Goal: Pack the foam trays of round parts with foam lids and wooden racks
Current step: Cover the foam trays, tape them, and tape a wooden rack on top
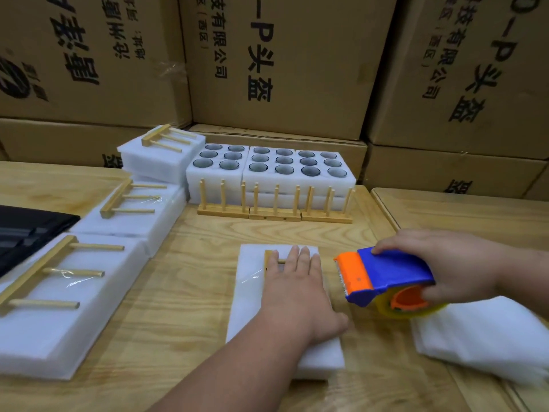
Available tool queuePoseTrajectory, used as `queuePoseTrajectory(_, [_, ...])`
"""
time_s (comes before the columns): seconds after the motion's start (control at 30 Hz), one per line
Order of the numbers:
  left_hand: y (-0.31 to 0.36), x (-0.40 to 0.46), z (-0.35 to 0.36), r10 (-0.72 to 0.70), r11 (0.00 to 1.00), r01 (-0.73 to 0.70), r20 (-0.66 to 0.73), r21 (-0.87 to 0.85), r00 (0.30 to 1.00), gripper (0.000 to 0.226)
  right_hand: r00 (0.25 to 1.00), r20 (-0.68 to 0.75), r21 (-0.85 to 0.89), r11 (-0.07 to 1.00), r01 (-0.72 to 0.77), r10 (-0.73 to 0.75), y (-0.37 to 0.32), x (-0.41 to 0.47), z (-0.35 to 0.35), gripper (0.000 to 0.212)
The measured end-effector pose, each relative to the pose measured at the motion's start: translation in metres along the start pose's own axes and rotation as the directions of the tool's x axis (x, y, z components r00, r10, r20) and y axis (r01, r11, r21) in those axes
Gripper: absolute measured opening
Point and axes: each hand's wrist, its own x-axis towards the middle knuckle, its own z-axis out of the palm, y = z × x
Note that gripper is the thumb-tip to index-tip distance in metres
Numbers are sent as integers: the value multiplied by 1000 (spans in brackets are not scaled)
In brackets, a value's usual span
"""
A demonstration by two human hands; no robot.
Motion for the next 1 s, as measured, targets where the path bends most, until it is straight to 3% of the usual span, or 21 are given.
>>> queuePoseTrajectory(0.33, [1,2,3,-46,999,46,-20,-10,999,102,1000,12,-2,1000,0,0,5,-8,0,86])
queuePoseTrajectory(0.67, [-2,3,8,-27,1000,27,-30,-1,999,101,990,47,-19,991,-130,131,35,-40,5,93])
queuePoseTrajectory(1.0, [-3,0,12,-1,1000,2,-55,31,998,98,987,152,-122,992,-30,49,12,-22,-4,79])
